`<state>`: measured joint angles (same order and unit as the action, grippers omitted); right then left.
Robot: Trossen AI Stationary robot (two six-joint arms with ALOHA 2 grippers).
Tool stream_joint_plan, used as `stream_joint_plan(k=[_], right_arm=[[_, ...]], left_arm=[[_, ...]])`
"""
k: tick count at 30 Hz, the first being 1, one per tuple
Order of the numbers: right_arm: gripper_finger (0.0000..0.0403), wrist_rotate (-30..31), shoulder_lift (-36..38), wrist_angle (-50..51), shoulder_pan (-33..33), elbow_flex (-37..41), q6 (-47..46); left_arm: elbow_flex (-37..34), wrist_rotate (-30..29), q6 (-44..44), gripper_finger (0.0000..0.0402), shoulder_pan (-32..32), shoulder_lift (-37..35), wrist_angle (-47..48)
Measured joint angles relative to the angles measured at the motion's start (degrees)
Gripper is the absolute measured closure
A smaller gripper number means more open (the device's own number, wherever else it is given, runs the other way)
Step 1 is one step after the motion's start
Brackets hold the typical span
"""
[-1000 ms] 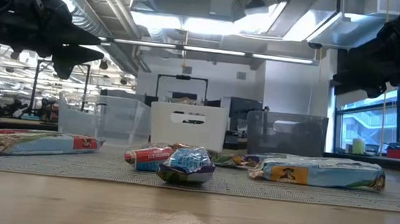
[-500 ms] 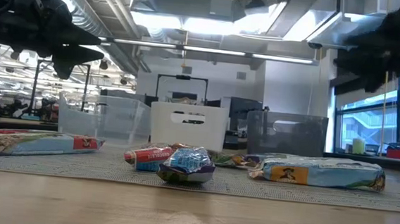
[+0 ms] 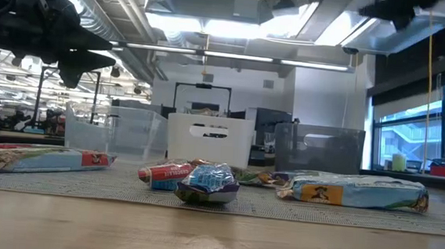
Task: Pick and place Granola Bars by type
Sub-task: Put the top right yellow granola bar into the black bin
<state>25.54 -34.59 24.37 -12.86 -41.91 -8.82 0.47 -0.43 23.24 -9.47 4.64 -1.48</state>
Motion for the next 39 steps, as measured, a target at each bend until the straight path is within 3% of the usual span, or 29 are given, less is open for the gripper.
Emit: stream_joint_plan(k=[5,9,13,21,29,39], right_arm=[[0.0166,0.4,-19.1,16.7,-0.2,-19.0,-3.8],[0.0166,-2.2,-32.1,30.3,-1.4,-30.6,-15.4],[0.0166,-6.6,-41.2,37.9,-3.2,-37.1,-26.9],[0.0166,-15.1,-52.3,35.8,-6.3,-38.1,-37.3],[0.0166,-15.3,-61.8,37.1,-7.6,-38.1,-54.6],[0.0166,-14.1,-71.0,36.8,-7.6,-38.1,-55.5]], left_arm=[[0.0,0.0,0.0,0.0239,0.0,0.0,0.0],[0.0,0.0,0.0,0.0239,0.0,0.0,0.0],[0.0,0.0,0.0,0.0239,0.0,0.0,0.0],[0.0,0.0,0.0,0.0239,0.0,0.0,0.0],[0.0,0.0,0.0,0.0239,0.0,0.0,0.0],[0.0,0.0,0.0,0.0239,0.0,0.0,0.0]])
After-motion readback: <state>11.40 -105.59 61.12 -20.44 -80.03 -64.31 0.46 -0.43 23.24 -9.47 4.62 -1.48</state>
